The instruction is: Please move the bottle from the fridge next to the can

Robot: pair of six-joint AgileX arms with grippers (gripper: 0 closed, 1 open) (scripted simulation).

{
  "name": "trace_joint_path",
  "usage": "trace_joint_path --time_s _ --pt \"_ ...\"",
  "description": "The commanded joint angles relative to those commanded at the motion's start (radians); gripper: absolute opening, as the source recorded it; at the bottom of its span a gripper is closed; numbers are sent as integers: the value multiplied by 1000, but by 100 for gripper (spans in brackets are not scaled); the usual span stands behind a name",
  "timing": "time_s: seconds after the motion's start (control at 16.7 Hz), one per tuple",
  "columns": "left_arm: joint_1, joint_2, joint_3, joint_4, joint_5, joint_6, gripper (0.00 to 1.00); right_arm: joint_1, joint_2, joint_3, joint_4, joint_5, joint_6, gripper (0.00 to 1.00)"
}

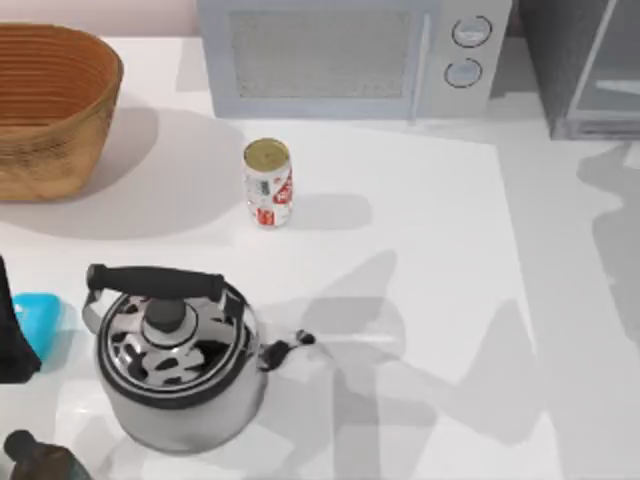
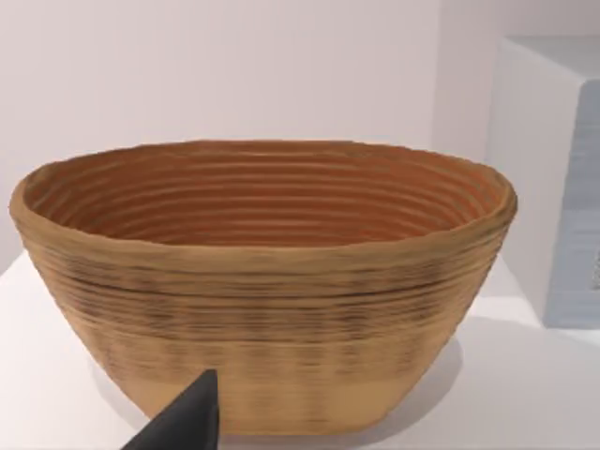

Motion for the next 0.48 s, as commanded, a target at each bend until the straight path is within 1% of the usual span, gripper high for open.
trace_joint_path --time_s 0.24,0.48 --pt "0 0 0 0 0 0 100 18 435 257 167 212 -2 100" --pt "0 0 0 0 0 0 100 34 808 483 314 400 -5 100"
